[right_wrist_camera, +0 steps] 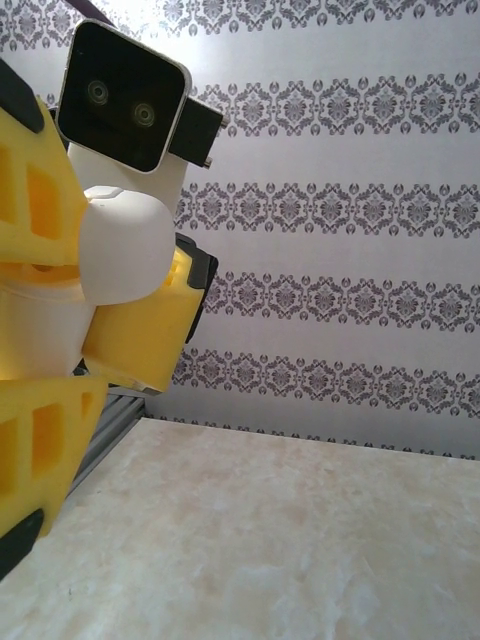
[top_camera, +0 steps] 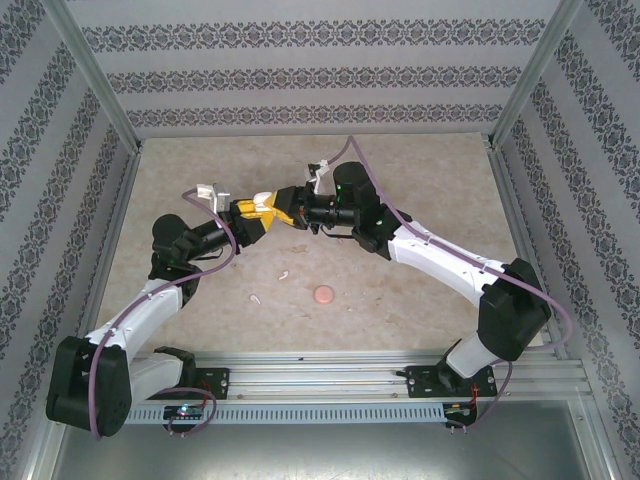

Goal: Insert the wireless bluetooth earbuds into the charging case

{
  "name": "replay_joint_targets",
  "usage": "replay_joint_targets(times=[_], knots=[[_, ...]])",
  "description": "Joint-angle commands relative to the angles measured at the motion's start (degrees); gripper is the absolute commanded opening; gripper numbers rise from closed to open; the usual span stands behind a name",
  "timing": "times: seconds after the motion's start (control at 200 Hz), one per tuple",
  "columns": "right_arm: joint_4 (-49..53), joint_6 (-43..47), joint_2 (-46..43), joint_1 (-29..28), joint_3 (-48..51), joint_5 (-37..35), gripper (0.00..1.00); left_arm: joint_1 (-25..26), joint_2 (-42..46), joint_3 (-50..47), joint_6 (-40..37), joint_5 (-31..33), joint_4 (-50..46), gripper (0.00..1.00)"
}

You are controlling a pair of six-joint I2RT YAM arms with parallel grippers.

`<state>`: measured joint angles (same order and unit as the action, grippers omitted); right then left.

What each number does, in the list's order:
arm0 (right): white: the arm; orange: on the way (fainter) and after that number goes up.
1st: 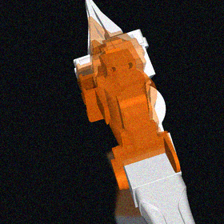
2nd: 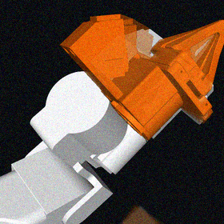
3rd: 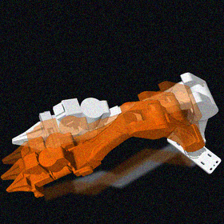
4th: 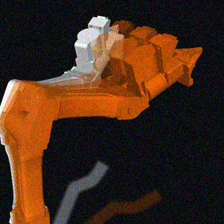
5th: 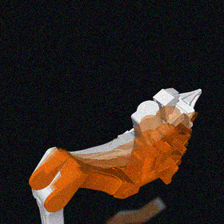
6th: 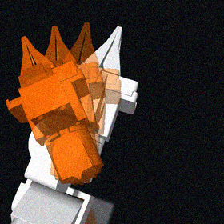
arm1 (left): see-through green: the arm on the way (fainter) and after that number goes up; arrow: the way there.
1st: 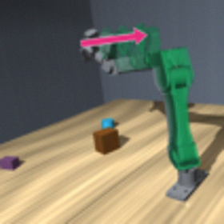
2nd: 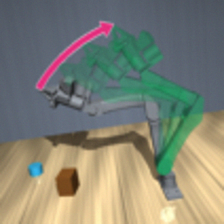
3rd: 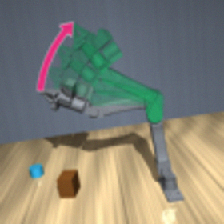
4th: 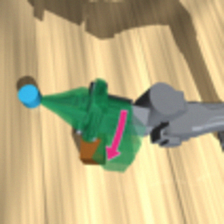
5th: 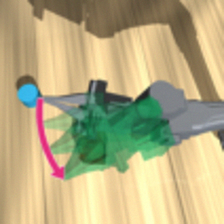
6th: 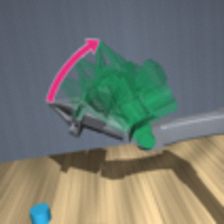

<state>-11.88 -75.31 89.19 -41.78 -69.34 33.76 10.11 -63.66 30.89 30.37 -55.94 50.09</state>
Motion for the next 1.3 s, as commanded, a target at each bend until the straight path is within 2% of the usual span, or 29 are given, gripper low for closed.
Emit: replay_joint_targets(times=[0.0,0.165,0.275,0.405,0.535,0.799,0.934,1.129,1.299], knots=[[-0.8,1.9,-1.0,-0.6,0.6,1.0,0.09,0.6,0.3,2.4,1.1,-4.7,0.8,0.37],[-0.1,2.8,-1.6,-0.4,0.7,0.9,0.09,0.6,0.6,2.4,0.9,-5.7,0.0,0.31],[1.1,3.6,-2.2,-0.1,0.8,0.8,0.09,0.5,0.9,2.4,0.7,-6.0,-1.0,0.39],[2.5,4.8,-3.0,0.4,0.7,0.9,0.09,0.1,1.5,2.5,0.6,-6.1,-3.0,0.41],[3.7,5.8,-3.9,0.9,1.0,1.2,0.09,-0.9,1.1,2.3,1.9,-7.0,-2.1,0.36],[4.8,7.0,-4.8,1.3,1.0,1.4,0.09,-1.4,1.1,2.2,1.9,-8.1,-2.9,0.35],[5.1,7.2,-4.8,1.3,0.8,1.7,0.09,-1.4,1.2,2.2,2.2,-8.2,-2.7,0.28],[5.3,7.2,-4.5,1.2,0.6,2.4,0.08,-1.4,1.2,1.8,4.0,-8.1,0.6,0.38],[5.6,7.3,-4.3,0.9,0.3,2.6,0.08,-1.5,0.9,1.8,5.1,-7.9,2.1,0.32]])
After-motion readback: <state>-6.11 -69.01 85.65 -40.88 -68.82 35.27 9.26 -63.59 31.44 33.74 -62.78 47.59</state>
